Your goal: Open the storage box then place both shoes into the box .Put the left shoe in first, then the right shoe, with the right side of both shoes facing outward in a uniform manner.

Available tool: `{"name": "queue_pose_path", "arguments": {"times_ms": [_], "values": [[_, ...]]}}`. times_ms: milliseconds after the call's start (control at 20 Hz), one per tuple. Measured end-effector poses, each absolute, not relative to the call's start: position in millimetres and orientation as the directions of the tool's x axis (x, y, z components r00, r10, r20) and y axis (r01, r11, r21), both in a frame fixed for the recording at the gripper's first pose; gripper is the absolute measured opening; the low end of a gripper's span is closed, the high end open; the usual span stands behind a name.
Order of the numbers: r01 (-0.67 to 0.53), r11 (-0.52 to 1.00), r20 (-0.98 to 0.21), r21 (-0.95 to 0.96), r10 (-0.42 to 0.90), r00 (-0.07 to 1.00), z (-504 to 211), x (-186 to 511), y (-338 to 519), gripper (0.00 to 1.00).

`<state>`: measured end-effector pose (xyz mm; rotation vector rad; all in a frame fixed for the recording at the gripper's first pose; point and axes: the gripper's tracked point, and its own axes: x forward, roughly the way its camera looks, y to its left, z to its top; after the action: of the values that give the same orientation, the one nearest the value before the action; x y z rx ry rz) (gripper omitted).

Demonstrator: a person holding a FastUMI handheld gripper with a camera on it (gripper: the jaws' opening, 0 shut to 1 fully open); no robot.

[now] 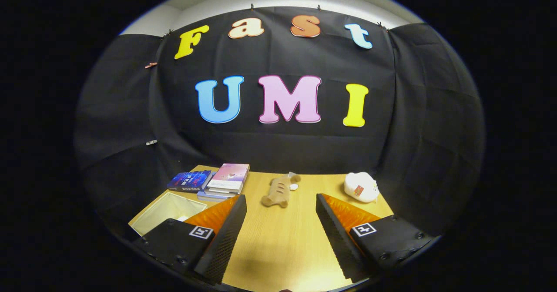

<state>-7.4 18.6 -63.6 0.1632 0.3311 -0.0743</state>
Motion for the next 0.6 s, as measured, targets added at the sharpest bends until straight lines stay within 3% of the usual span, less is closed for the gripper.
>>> {"name": "queue_pose_path", "arguments": {"times_ms": [200,600], "values": [[0.057,0.985,-0.26,0.163,-0.013,0.966,-44,-12,10,0.99],[-0.017,0.975,-0.248,0.222,0.073,0.966,-55,-14,7,0.99]]}}
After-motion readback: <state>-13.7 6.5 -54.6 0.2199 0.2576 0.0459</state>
